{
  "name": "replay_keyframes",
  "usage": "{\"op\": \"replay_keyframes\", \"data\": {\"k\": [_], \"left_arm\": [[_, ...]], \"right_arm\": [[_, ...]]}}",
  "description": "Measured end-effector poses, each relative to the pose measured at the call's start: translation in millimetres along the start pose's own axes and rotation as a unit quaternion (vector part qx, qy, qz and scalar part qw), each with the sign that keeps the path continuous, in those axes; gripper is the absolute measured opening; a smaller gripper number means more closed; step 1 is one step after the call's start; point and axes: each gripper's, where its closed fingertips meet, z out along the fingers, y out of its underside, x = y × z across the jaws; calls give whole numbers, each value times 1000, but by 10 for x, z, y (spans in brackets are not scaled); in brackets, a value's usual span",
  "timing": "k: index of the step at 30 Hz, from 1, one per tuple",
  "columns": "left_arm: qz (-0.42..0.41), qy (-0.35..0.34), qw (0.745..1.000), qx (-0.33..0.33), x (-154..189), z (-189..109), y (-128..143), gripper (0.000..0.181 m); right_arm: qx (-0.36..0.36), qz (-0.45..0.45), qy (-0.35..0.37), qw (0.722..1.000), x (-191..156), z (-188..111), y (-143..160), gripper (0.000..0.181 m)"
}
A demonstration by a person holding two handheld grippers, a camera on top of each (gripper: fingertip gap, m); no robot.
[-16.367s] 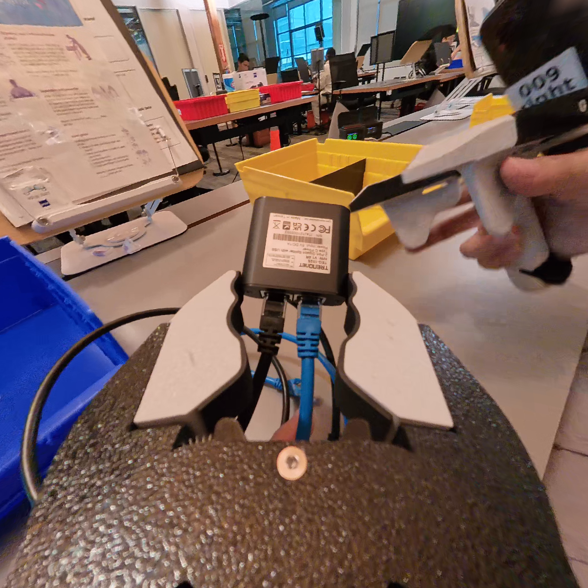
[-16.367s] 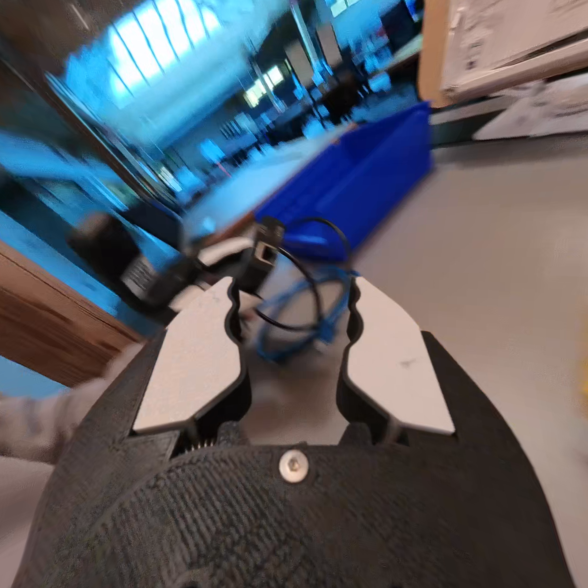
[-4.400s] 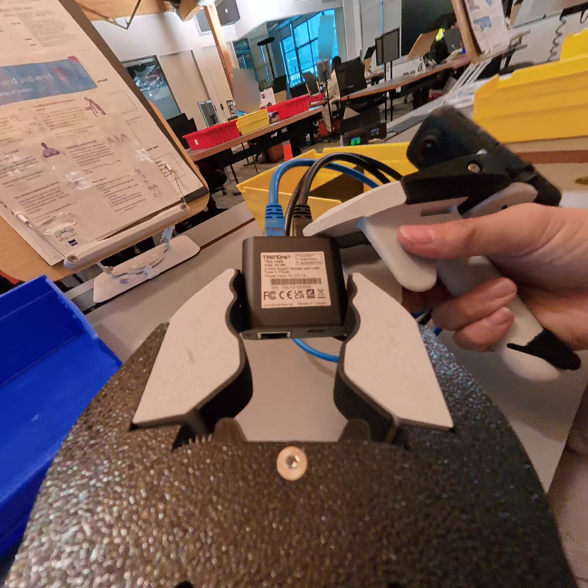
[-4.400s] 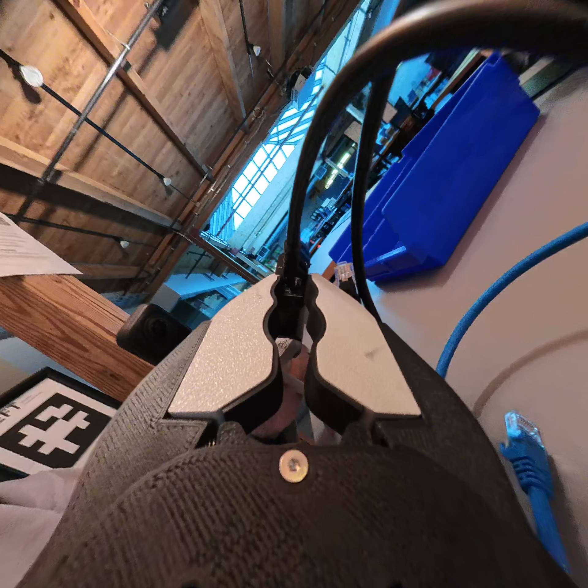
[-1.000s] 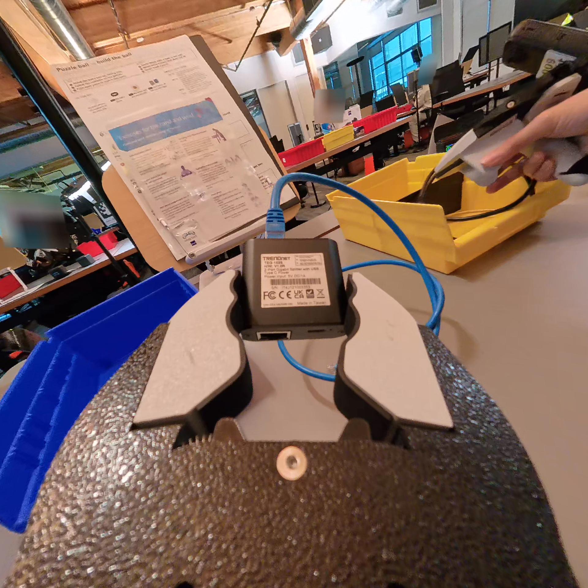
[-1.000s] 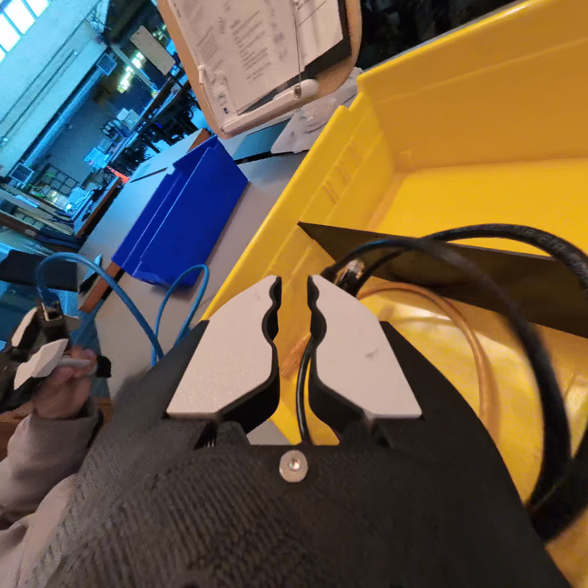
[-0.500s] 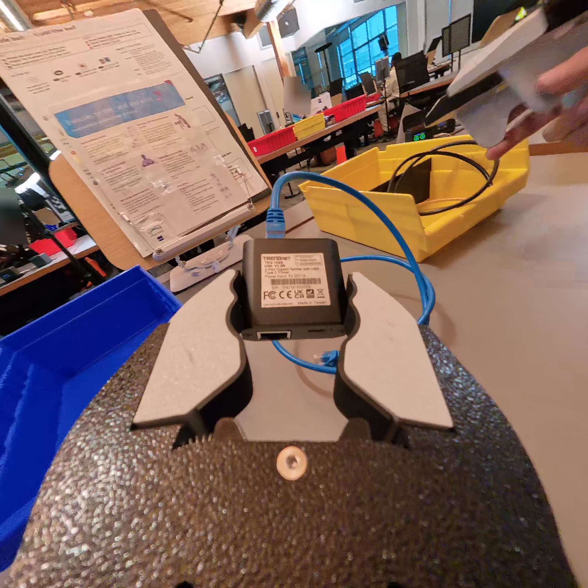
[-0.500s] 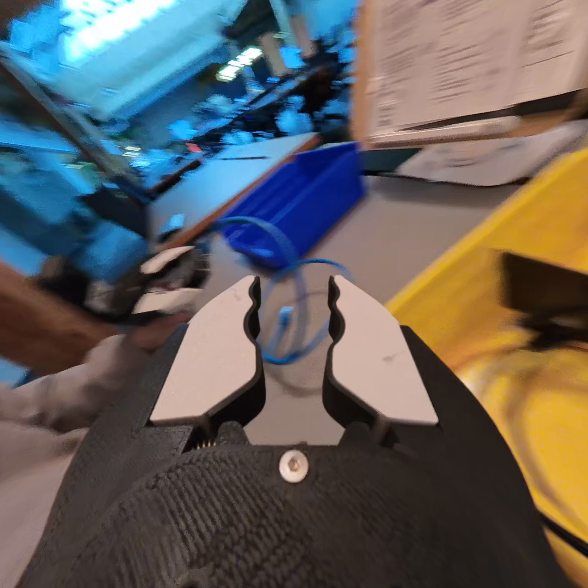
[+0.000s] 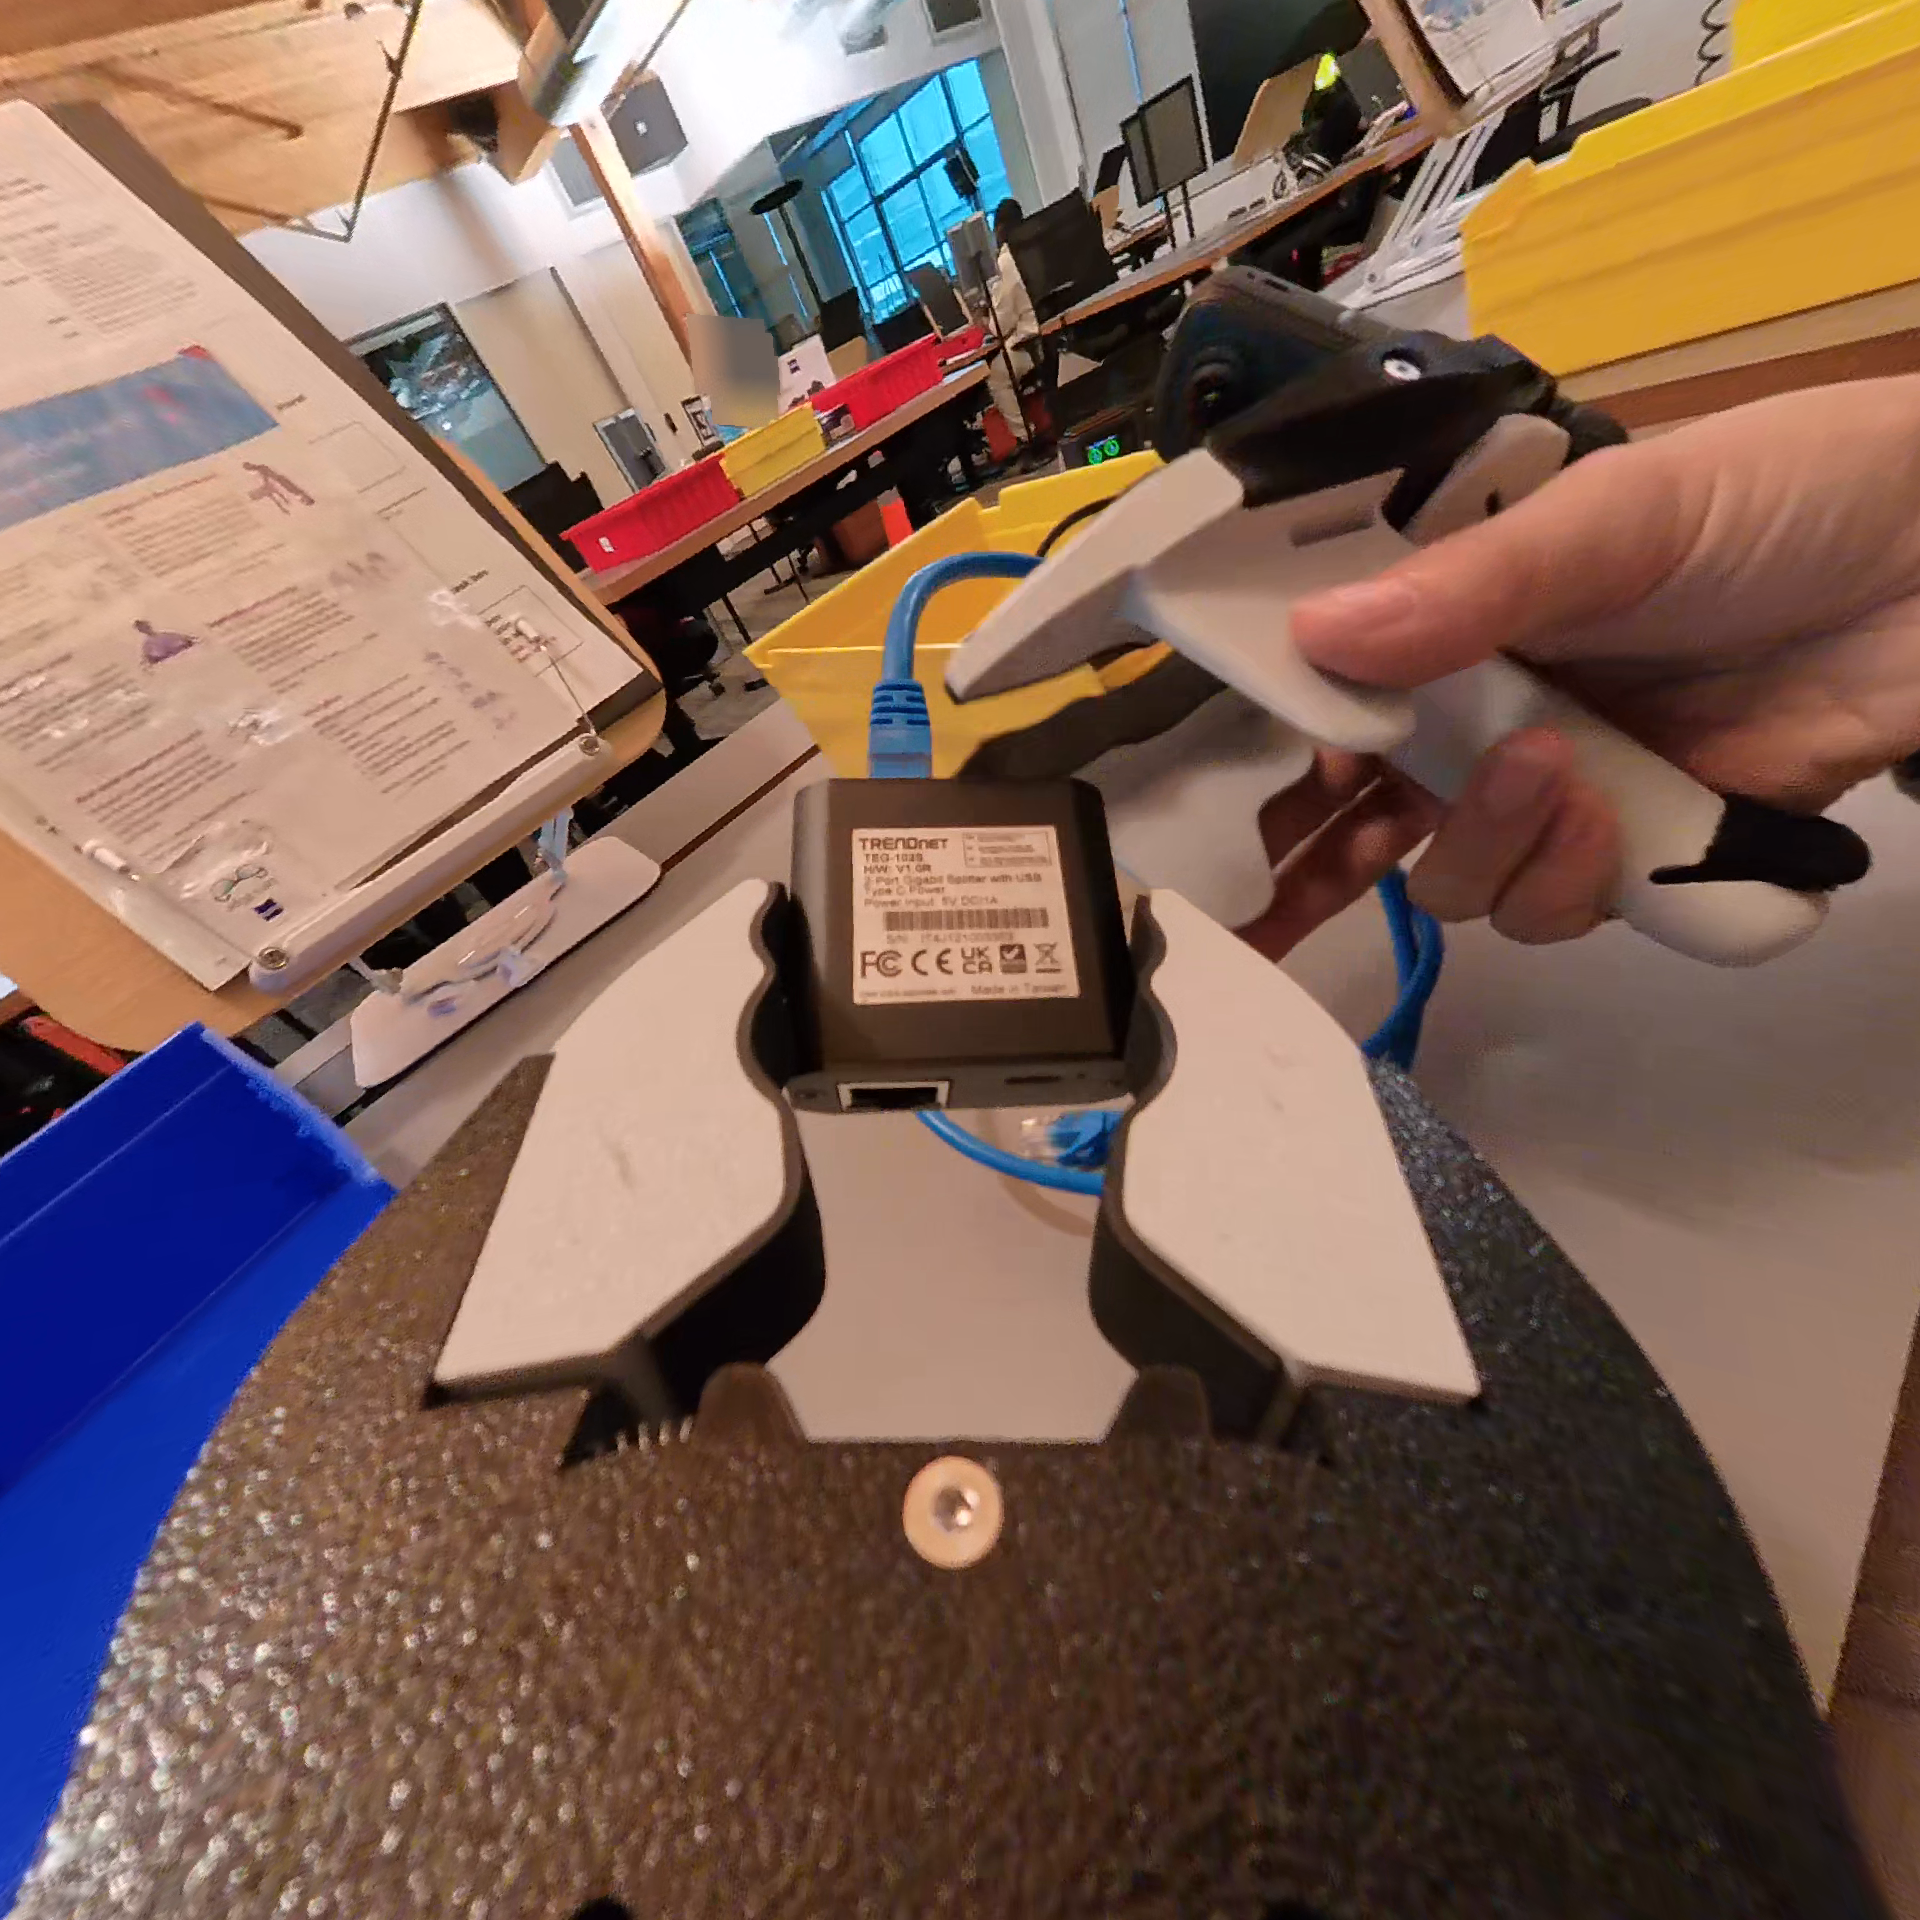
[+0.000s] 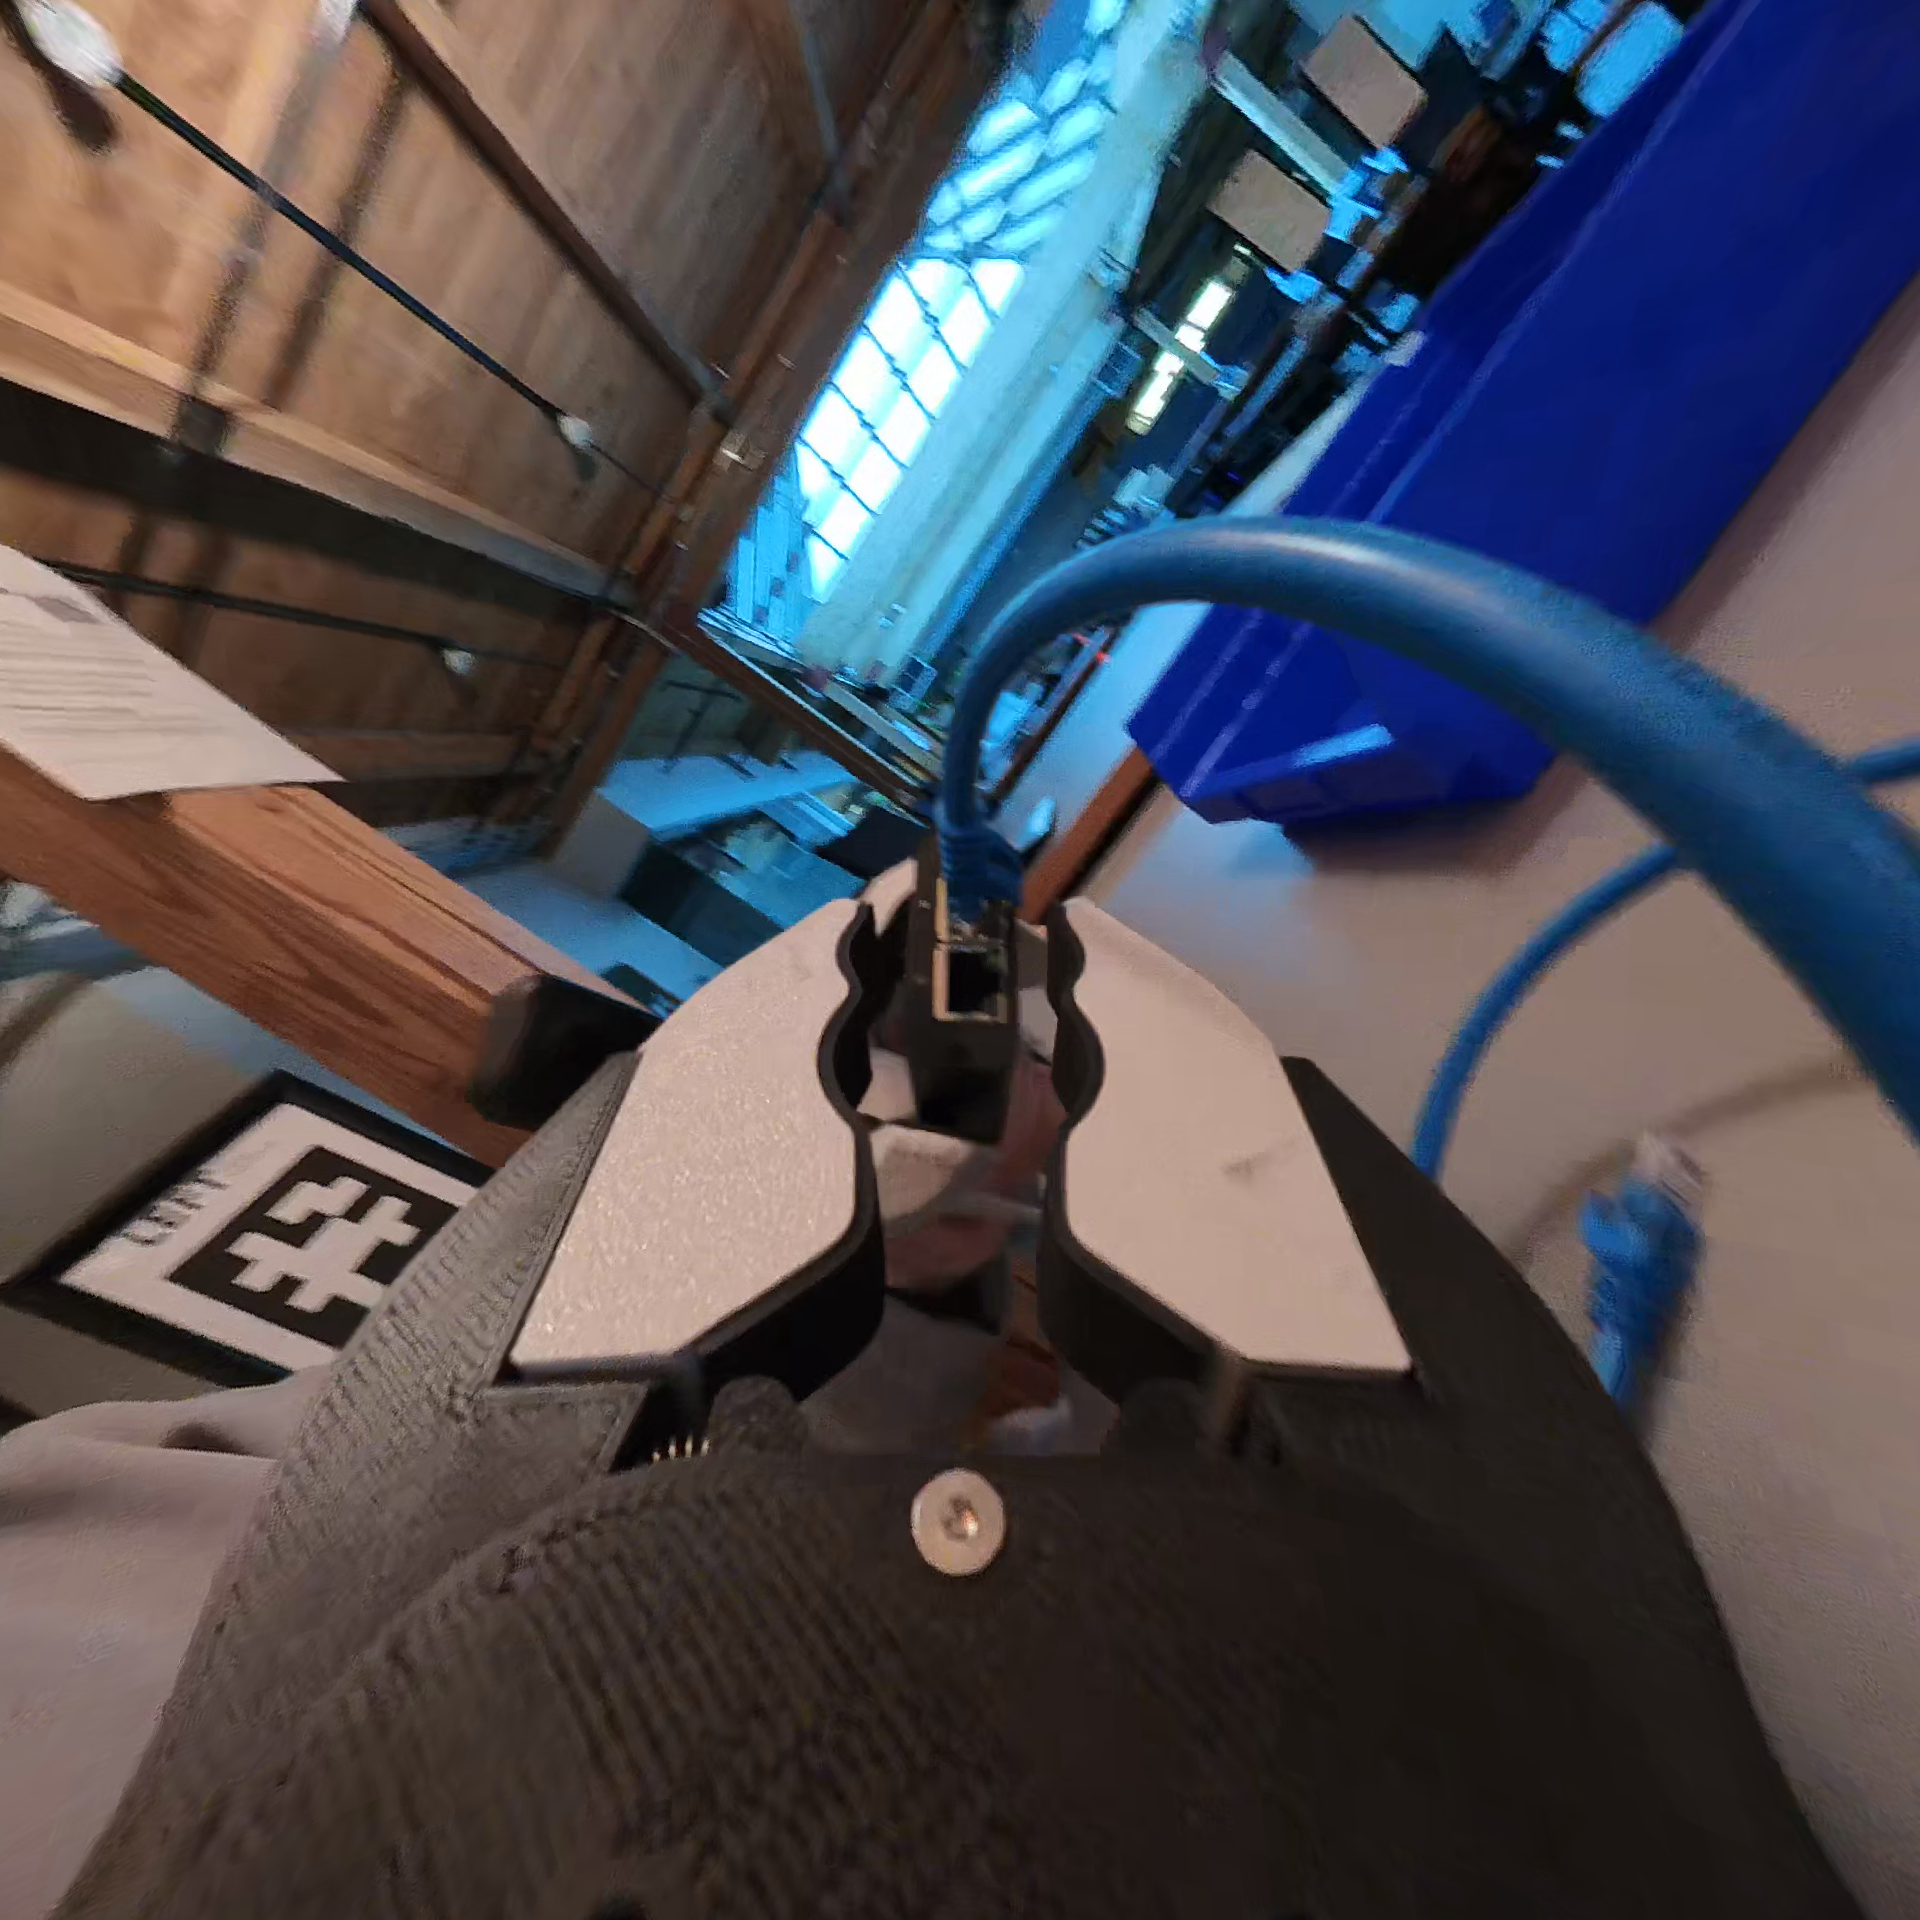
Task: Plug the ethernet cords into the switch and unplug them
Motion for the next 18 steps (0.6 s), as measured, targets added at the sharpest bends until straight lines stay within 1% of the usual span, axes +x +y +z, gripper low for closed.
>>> {"op": "replay_keyframes", "data": {"k": [1, 4, 7, 15, 18], "left_arm": [[1, 4, 1000, -1, 21, 8, 5, 61], [6, 8, 1000, 4, 58, 15, -8, 61], [9, 4, 1000, 3, 64, 23, -11, 61], [-11, 5, 1000, 8, 66, 31, 11, 61], [-16, 4, 1000, 11, 67, 28, 9, 61]], "right_arm": [[4, 5, -13, 1000, -31, 7, -1, 28], [-19, -4, -2, 1000, 20, 21, 78, 20], [-8, 1, -4, 1000, 39, 5, 59, 14], [18, 4, -11, 1000, 62, 37, 64, 13], [28, 20, -23, 999, 60, 51, 68, 14]]}}
